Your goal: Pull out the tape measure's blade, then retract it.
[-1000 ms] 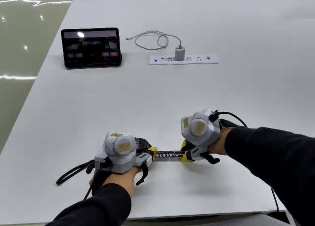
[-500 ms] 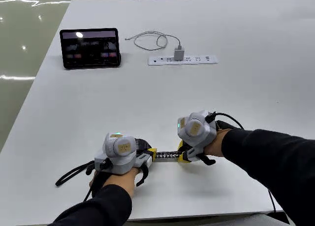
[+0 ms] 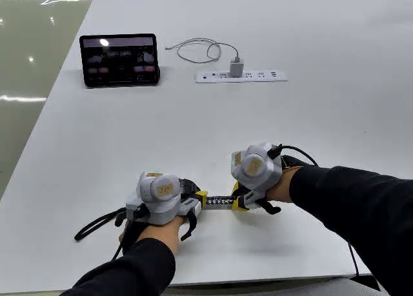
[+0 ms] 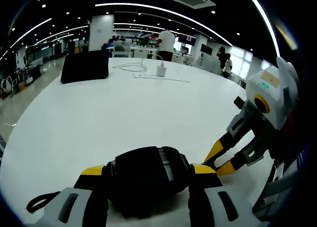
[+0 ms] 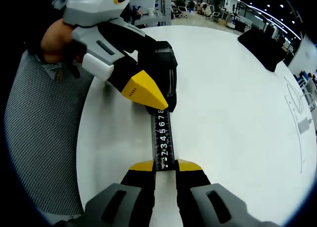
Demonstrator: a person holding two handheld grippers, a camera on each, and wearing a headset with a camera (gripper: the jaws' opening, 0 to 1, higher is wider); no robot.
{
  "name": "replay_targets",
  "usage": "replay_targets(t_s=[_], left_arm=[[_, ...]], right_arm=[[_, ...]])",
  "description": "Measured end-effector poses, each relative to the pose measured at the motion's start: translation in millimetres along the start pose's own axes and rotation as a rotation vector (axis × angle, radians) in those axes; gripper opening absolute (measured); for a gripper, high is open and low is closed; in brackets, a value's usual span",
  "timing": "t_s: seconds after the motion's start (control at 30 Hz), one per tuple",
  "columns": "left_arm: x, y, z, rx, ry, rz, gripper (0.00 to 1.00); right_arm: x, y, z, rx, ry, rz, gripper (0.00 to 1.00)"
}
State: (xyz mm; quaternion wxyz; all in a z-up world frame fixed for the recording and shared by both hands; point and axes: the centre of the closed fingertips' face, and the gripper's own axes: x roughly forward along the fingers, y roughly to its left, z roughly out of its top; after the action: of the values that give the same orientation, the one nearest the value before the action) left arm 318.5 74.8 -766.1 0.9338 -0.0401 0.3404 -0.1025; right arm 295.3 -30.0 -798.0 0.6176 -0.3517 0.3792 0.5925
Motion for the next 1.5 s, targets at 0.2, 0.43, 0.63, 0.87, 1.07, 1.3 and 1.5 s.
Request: replay_targets(t_s=[0.2, 0.43, 0.63, 0.87, 1.07, 1.3, 1.5], left_arm=[[-0.1, 0.1, 0.0, -0.002, 0.003, -0.005, 0.61], [-0.2, 0.0, 0.2, -0.001, 0.002, -0.006, 0.61], [0.1, 0.1, 0.4, -0.005, 0.004, -0.004, 0.61], [-0.5, -0.5, 0.2, -0.007, 0.002, -0.005, 0.61], [-0.8, -0.2, 0.5, -0.01, 0.001, -0.005, 0.61], [-0.8, 0.5, 0.8, -0.017, -0.001, -0.009, 0.61], [-0.7, 0.5, -0.2, -0.017, 0.0, -0.01, 0.61]], right_arm=[[1.0, 0.4, 3.0, -0.01, -0.01, -0.007, 0.11], [2.3, -0.1, 5.9, -0.002, -0.018, -0.006, 0.11], [4.8, -1.6, 10.4, -0.001, -0.045, -0.007, 0.11], [7.7, -2.7, 15.5, 0.011, -0.059, -0.006, 0.11], [10.2, -2.6, 19.9, -0.001, -0.068, -0.003, 0.11], [11.3, -1.3, 23.7, -0.019, -0.071, -0.015, 0.11], [14.5, -1.4, 27.4, -0.007, -0.075, -0.012, 0.11]])
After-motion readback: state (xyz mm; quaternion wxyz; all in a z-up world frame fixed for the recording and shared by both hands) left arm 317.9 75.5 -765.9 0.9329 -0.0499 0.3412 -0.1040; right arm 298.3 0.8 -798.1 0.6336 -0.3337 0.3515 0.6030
